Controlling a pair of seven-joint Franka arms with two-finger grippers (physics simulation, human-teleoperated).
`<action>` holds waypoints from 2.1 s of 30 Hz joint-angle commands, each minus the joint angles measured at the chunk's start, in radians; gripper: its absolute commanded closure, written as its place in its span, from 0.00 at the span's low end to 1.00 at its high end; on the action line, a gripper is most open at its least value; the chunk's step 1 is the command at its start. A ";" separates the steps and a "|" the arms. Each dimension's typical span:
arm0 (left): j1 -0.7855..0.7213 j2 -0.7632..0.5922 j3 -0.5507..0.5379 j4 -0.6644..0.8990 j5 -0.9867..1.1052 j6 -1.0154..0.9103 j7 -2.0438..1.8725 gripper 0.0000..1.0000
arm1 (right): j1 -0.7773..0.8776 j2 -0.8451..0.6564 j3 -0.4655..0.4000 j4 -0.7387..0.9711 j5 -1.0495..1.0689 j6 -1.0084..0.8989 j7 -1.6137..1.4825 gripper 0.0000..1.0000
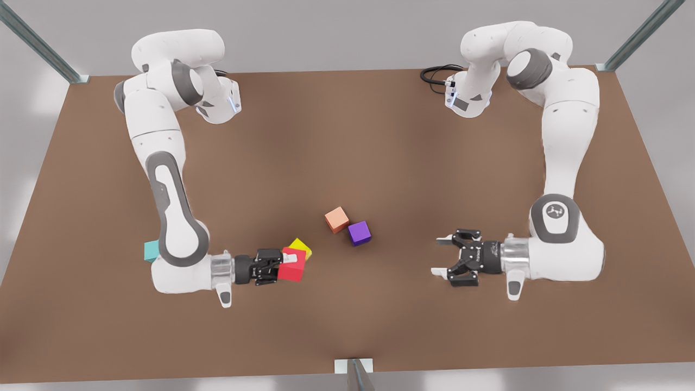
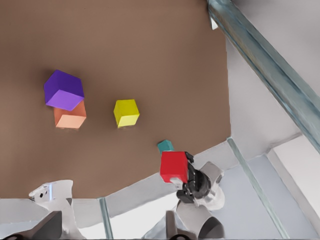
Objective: Pick up red wooden cube and pass to hand red wooden cube and place in blue wooden cube
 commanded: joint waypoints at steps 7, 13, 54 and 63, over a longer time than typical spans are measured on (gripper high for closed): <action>-0.186 -0.702 0.501 -0.770 0.583 0.008 1.352 0.00 | -0.008 -0.090 -0.141 0.031 -0.815 -0.221 0.035 0.40; -0.248 -0.575 0.491 -0.517 0.570 -0.213 1.222 0.00 | -0.011 -0.105 -0.250 0.029 -1.119 -0.243 0.063 0.40; -0.187 -0.543 0.492 -0.431 0.514 -0.305 1.199 0.00 | -0.088 -0.171 -0.315 -0.370 -1.244 0.090 0.067 0.00; -0.190 -0.543 0.492 -0.431 0.516 -0.305 1.197 0.00 | -0.087 -0.245 -0.307 -0.368 -1.210 0.027 0.058 0.00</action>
